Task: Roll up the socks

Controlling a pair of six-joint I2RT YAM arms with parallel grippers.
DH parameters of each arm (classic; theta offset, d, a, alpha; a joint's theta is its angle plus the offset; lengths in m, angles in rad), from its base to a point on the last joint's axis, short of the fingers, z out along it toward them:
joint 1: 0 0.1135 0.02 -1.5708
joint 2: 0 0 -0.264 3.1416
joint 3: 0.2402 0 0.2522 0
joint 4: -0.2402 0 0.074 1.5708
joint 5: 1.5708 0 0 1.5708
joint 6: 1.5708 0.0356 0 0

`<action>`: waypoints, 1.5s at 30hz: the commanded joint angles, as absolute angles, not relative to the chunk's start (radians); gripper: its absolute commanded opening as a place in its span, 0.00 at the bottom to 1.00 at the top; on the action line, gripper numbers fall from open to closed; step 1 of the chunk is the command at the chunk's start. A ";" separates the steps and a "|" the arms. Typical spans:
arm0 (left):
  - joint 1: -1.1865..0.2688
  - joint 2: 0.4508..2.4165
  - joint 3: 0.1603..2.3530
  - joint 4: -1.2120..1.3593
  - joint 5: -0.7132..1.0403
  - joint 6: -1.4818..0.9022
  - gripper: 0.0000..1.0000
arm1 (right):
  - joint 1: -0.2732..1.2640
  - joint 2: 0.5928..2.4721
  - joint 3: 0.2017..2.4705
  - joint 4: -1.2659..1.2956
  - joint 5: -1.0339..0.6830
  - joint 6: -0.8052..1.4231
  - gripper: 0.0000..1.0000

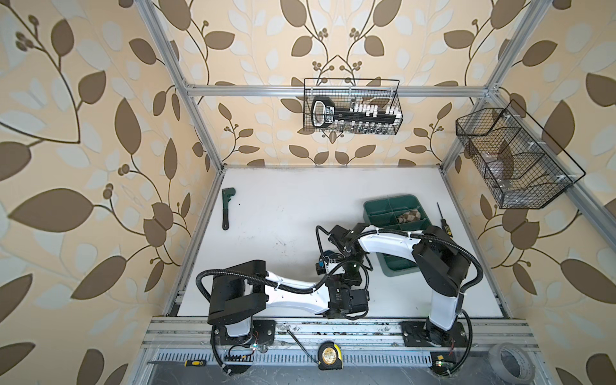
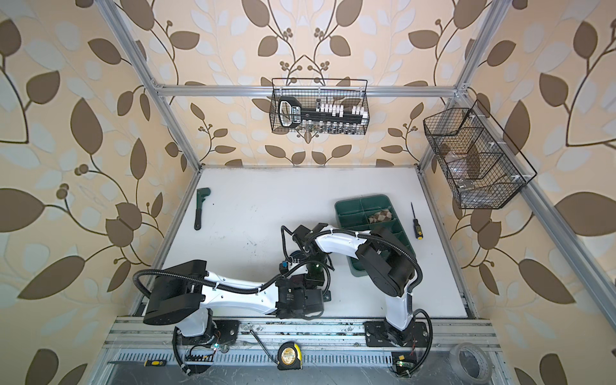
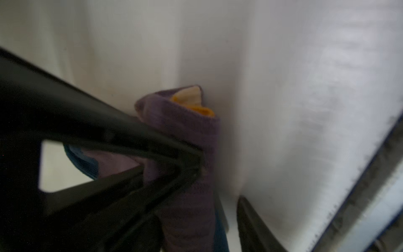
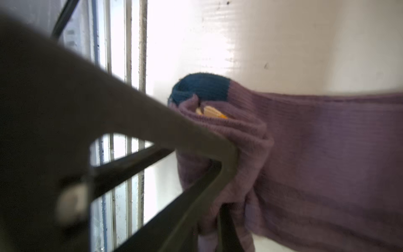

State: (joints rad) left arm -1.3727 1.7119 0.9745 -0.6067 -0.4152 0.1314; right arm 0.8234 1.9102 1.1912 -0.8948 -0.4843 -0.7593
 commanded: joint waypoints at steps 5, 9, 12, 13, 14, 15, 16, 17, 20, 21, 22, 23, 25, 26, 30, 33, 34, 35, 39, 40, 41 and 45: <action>-1.250 1.796 1.067 -0.616 -0.300 0.100 0.09 | 0.817 1.905 1.043 -0.825 -0.386 -0.770 0.11; -1.220 1.772 1.071 -0.650 -0.146 0.166 0.00 | 0.768 1.751 0.947 -0.747 -0.390 -0.716 0.18; -1.188 1.754 1.078 -0.691 -0.008 0.229 0.00 | 0.729 1.584 0.878 -0.729 -0.387 -0.671 0.25; -1.174 1.754 1.085 -0.705 0.023 0.238 0.00 | 0.718 1.508 0.854 -0.709 -0.377 -0.649 0.29; -1.159 1.759 1.092 -0.721 0.044 0.250 0.00 | 0.707 1.429 0.831 -0.687 -0.364 -0.623 0.32; -1.143 1.767 1.101 -0.742 0.080 0.270 0.00 | 0.695 1.363 0.816 -0.668 -0.349 -0.597 0.34; -1.121 1.779 1.109 -0.760 0.109 0.286 0.00 | 0.679 1.286 0.799 -0.643 -0.326 -0.565 0.37; -1.100 1.791 1.115 -0.776 0.125 0.300 0.00 | 0.659 1.209 0.782 -0.617 -0.293 -0.531 0.41; -1.031 1.803 1.117 -0.815 0.203 0.347 0.00 | 0.579 1.005 0.744 -0.542 -0.128 -0.422 0.52; -1.010 1.802 1.117 -0.824 0.238 0.362 0.00 | 0.550 0.950 0.734 -0.518 -0.074 -0.391 0.54; -0.987 1.803 1.121 -0.838 0.276 0.376 0.00 | 0.519 0.890 0.723 -0.494 -0.017 -0.365 0.55; -0.964 1.803 1.126 -0.848 0.311 0.385 0.00 | 0.493 0.833 0.709 -0.463 0.040 -0.338 0.57; -0.921 1.811 1.143 -0.873 0.377 0.410 0.00 | 0.464 0.722 0.676 -0.395 0.120 -0.303 0.62; -0.902 1.818 1.152 -0.883 0.404 0.421 0.00 | 0.454 0.671 0.656 -0.359 0.135 -0.303 0.66; -0.851 1.858 1.189 -0.936 0.490 0.462 0.00 | 0.449 0.539 0.601 -0.282 0.069 -0.378 0.68; -0.827 1.900 1.218 -0.972 0.525 0.472 0.00 | 0.461 0.512 0.611 -0.339 -0.127 -0.520 0.63; -0.819 1.914 1.228 -0.982 0.533 0.474 0.00 | 0.478 0.517 0.618 -0.379 -0.195 -0.591 0.62; -0.813 1.925 1.236 -0.989 0.538 0.475 0.00 | 0.508 0.526 0.622 -0.417 -0.229 -0.649 0.60; -0.774 1.973 1.271 -1.020 0.572 0.482 0.00 | 0.850 0.590 0.565 -0.474 -0.022 -0.831 0.61; -0.764 1.984 1.277 -1.025 0.581 0.487 0.00 | 0.987 0.618 0.533 -0.449 0.105 -0.866 0.64; -0.756 1.993 1.282 -1.030 0.587 0.491 0.00 | 1.105 0.658 0.495 -0.391 0.233 -0.891 0.66; -0.741 2.011 1.288 -1.029 0.592 0.494 0.00 | 1.319 0.882 0.411 -0.144 0.435 -0.956 0.69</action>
State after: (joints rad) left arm -0.7483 1.9755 1.2858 -0.9791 0.6144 0.4698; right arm 1.2530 0.7734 0.4519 -0.2867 0.2150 -0.8402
